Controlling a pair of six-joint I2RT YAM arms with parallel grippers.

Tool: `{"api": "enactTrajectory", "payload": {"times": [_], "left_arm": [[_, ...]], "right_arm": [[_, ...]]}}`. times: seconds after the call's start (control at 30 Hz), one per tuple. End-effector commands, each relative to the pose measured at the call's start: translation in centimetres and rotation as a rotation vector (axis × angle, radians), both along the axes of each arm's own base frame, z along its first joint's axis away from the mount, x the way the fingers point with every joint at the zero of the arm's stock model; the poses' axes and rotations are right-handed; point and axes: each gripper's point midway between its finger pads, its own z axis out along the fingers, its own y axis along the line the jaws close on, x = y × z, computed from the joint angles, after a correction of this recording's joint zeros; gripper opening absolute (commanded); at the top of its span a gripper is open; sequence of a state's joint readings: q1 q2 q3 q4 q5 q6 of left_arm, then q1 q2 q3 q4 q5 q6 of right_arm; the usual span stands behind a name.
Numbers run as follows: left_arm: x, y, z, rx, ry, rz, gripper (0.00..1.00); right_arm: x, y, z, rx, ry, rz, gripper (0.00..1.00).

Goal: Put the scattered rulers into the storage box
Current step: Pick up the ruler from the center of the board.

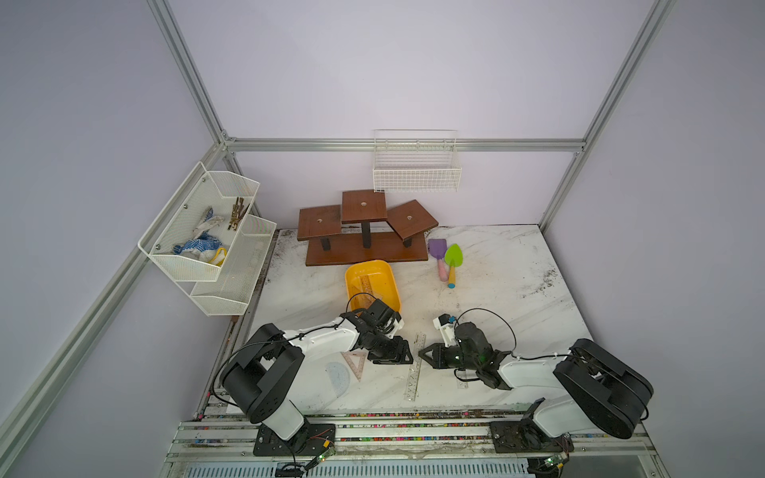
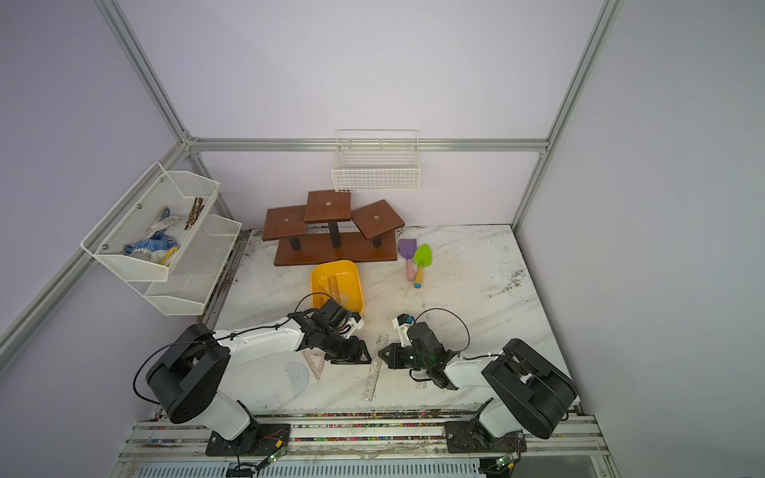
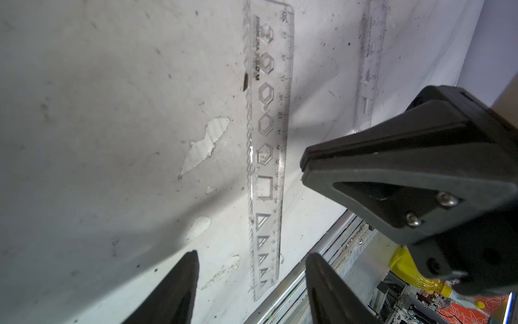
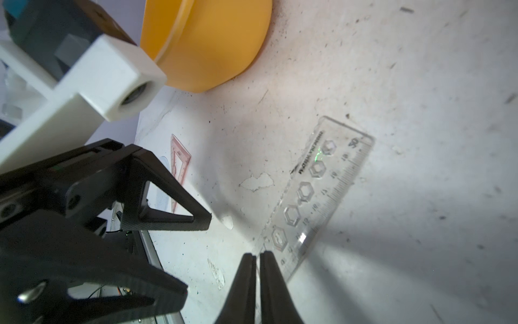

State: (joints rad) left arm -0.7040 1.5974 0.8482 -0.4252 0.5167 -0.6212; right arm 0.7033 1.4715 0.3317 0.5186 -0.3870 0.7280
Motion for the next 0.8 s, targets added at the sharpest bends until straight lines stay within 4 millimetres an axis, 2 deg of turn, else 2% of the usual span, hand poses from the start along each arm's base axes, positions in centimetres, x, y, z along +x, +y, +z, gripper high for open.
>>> {"api": "enactTrajectory", "payload": {"times": [0.0, 0.23, 0.5, 0.67, 0.73, 0.77], "left_arm": [[1.0, -1.2, 0.9, -0.036, -0.035, -0.004, 0.63], [0.8, -1.3, -0.7, -0.02, 0.005, -0.007, 0.63], [0.7, -2.1, -2.6, 0.0, 0.042, -0.019, 0.6], [1.0, -2.3, -3.3, 0.02, 0.046, -0.014, 0.52], [1.1, -2.3, -3.5, 0.024, 0.046, -0.013, 0.46], [1.2, -2.4, -3.5, 0.026, 0.047, -0.013, 0.4]], "right_arm": [[-0.1, -0.1, -0.7, -0.002, -0.003, -0.006, 0.08], [-0.7, -0.8, -3.7, -0.048, 0.046, -0.011, 0.08], [-1.1, -0.9, -5.1, -0.05, 0.073, -0.009, 0.08], [-1.6, -0.8, -5.7, -0.03, 0.097, -0.004, 0.08], [-1.8, -0.8, -5.8, -0.022, 0.104, -0.003, 0.08], [-1.8, -0.8, -5.8, -0.016, 0.106, -0.003, 0.08]]}}
